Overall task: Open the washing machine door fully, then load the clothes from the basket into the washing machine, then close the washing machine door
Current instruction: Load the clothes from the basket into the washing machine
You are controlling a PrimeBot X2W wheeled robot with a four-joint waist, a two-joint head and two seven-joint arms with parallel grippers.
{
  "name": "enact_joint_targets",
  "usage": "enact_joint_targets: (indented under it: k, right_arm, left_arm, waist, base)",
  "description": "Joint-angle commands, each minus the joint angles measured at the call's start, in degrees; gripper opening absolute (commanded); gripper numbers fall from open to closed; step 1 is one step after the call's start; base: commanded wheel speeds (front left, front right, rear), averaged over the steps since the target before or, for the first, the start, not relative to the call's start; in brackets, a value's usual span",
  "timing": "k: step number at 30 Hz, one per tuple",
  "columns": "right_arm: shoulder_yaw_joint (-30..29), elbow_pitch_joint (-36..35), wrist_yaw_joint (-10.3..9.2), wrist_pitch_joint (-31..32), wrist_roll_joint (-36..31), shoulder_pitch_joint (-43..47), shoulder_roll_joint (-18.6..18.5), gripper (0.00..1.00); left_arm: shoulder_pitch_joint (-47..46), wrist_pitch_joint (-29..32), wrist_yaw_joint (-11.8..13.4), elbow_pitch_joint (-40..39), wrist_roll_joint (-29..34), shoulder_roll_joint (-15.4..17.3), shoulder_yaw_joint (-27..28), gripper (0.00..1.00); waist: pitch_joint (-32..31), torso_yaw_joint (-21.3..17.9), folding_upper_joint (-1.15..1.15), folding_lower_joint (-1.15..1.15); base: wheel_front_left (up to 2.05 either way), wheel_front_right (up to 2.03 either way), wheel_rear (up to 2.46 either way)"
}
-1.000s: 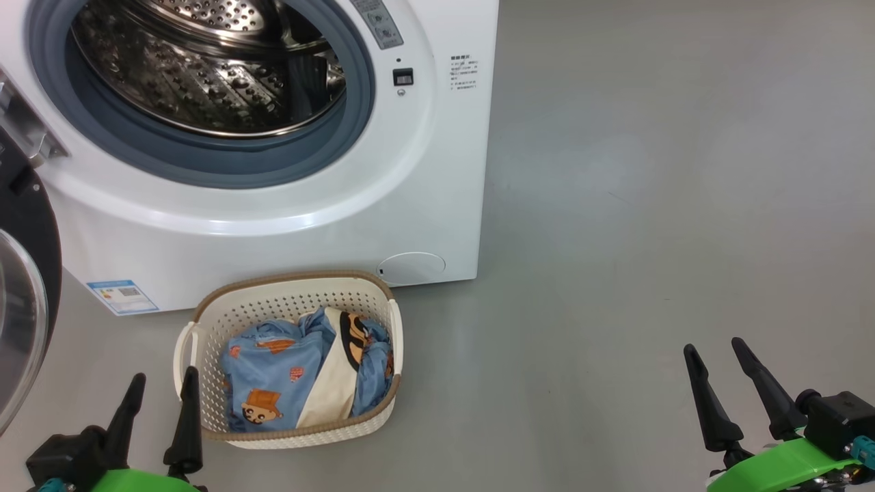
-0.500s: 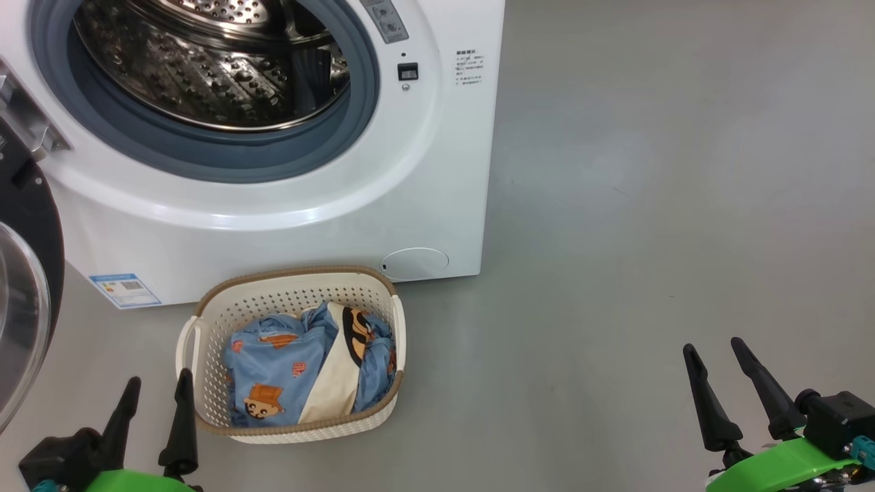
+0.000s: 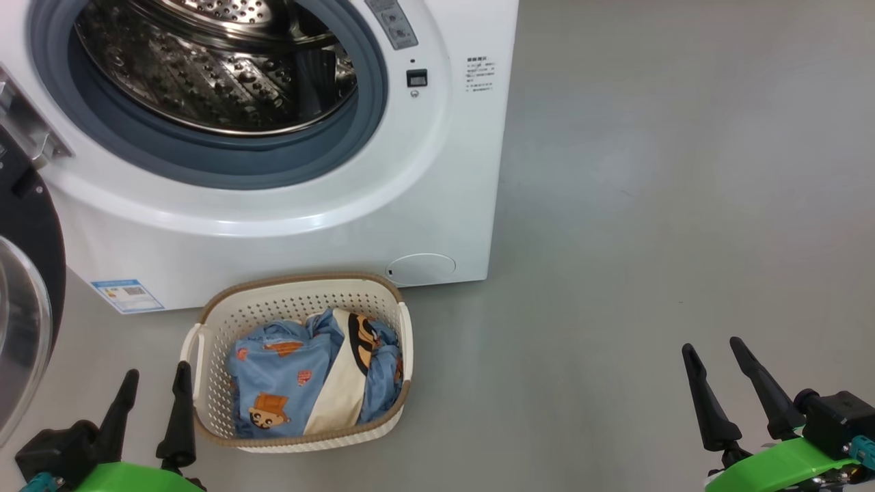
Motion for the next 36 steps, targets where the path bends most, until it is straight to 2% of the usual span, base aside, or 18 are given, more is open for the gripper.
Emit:
enact_joint_targets:
  k: [1,20,36]
  right_arm:
    - [1.1,-1.4,0.48,-0.8,-0.3,-1.2,-0.7,1.0]
    - [1.1,-1.7,0.48,-0.8,-0.5,-1.5,-0.5,1.0]
    - [1.0,-2.0,0.48,-0.8,-0.3,-2.1,-0.3,1.0]
  left_arm:
    - [-2.4,-0.3,-0.1,-1.0,-0.8,1.9,1.8,1.0]
    - [-3.2,-0.3,-0.1,-1.2,-0.3,1.9,1.9,1.0]
    - [-3.7,-0.3,-0.1,-0.7,0.6,0.6,1.9,1.0]
  waist:
    - [0.1,0.0,0.0,0.0]
    - [1.1,-0.3,0.0,0.0]
    - [1.9,-0.2,0.0,0.0]
  base:
    - [0.59,-1.14,0.54]
    - [0.73,-1.15,0.42]
    - [0.17,-0.17,0.0]
